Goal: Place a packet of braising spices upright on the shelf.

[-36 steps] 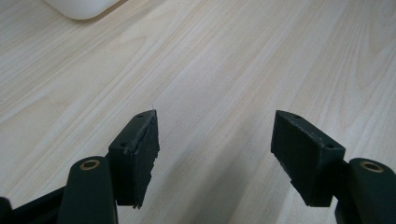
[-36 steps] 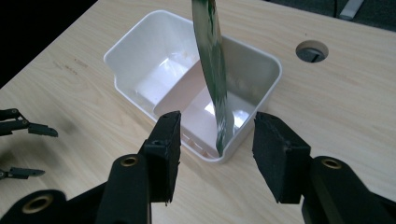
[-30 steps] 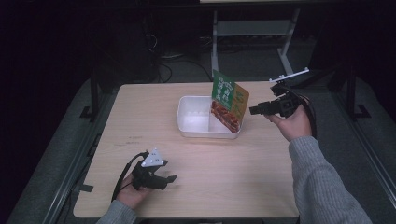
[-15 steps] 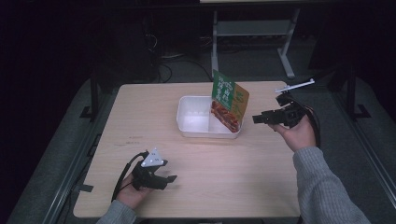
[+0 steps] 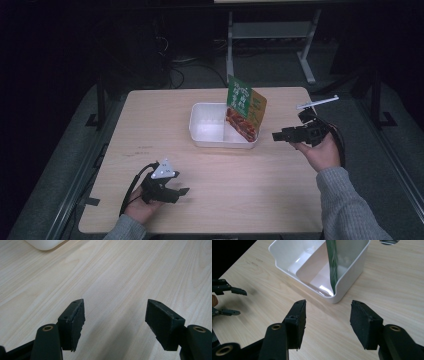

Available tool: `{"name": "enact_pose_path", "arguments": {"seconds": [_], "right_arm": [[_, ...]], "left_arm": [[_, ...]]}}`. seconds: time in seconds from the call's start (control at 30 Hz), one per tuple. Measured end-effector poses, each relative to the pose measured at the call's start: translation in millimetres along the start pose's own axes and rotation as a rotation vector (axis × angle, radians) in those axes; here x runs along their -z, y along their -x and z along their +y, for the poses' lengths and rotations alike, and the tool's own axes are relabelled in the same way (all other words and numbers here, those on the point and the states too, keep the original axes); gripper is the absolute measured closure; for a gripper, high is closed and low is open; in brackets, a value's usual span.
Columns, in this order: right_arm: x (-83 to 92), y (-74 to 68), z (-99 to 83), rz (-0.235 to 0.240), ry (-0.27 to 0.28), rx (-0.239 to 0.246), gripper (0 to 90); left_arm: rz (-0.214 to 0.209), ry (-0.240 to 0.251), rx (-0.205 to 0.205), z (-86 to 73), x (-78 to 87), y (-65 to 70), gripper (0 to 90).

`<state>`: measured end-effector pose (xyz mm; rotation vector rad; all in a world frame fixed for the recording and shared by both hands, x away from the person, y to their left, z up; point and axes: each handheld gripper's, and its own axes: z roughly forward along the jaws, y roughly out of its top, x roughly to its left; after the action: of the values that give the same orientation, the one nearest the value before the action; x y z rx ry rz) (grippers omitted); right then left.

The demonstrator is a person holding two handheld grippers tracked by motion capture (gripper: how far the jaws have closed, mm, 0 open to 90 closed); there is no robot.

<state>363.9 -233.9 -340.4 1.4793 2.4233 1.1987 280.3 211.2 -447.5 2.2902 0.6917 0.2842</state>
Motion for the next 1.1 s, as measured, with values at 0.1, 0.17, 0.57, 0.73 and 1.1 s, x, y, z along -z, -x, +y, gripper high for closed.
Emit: {"name": "enact_pose_path", "arguments": {"seconds": [0.1,0.17,0.57,0.73,1.1], "right_arm": [[-1.1,0.1,-5.4,0.002,-0.005,-0.002,45.9],[-2.0,0.3,-9.3,0.005,-0.007,0.0,45.8],[-11.5,0.6,-34.8,0.026,-0.033,-0.012,44.9],[-15.8,1.0,-44.5,0.035,-0.039,-0.022,44.7],[-20.8,-4.1,-65.3,0.054,-0.037,-0.023,44.3]], "left_arm": [[0.0,0.001,0.001,0.0,-0.1,0.1,31.6],[0.0,0.0,0.0,0.0,0.0,0.0,31.6],[0.001,0.0,0.002,-0.1,-0.4,0.5,31.3],[0.001,-0.001,0.002,-0.2,-0.6,0.5,31.3],[0.002,-0.003,0.0,0.0,-0.7,1.0,31.3]]}}
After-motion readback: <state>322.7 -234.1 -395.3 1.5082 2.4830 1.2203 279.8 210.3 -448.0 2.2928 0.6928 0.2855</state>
